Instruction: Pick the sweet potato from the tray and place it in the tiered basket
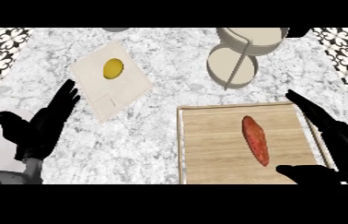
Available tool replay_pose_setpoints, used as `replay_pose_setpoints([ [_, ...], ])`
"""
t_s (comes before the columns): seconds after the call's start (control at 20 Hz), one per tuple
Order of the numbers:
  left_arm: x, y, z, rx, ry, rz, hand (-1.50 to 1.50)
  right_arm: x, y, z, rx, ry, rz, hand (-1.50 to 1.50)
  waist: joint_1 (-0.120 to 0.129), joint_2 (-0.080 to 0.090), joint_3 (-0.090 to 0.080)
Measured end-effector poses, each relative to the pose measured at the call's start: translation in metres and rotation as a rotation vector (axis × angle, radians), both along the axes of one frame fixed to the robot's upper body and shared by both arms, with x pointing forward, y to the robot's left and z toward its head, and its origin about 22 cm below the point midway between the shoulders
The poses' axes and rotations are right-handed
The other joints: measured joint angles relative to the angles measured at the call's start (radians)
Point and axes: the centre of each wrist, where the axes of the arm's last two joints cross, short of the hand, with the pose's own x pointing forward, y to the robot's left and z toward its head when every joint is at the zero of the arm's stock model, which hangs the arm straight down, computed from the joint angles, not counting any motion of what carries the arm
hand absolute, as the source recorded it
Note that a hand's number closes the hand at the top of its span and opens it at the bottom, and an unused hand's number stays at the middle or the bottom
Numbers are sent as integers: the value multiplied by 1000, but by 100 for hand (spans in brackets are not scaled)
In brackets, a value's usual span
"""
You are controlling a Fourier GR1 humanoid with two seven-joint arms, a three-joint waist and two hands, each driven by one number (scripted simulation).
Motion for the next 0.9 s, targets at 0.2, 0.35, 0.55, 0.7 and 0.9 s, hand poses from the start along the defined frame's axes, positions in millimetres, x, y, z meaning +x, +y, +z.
replay_pose_setpoints([
  [0.2, 1, -3, -4, -5, 0, -11, 0, -8, 6, 22, -201, 195, 66, -150, 11, 3, 0],
  [0.35, 6, -9, 3, -11, -2, -22, 0, -14, 24, 39, -275, 295, 87, -150, 19, 4, 2],
  [0.55, 9, -10, -1, -5, 1, -20, 0, -17, 53, 48, -308, 345, 63, -150, 22, 5, 4],
  [0.7, 10, -10, -2, -4, -8, -18, 0, -11, 71, 42, -316, 360, 26, -150, 23, 6, 5],
  [0.9, 8, -9, 2, -6, -10, -22, 0, -4, 82, 21, -336, 389, -23, -150, 22, 5, 6],
])
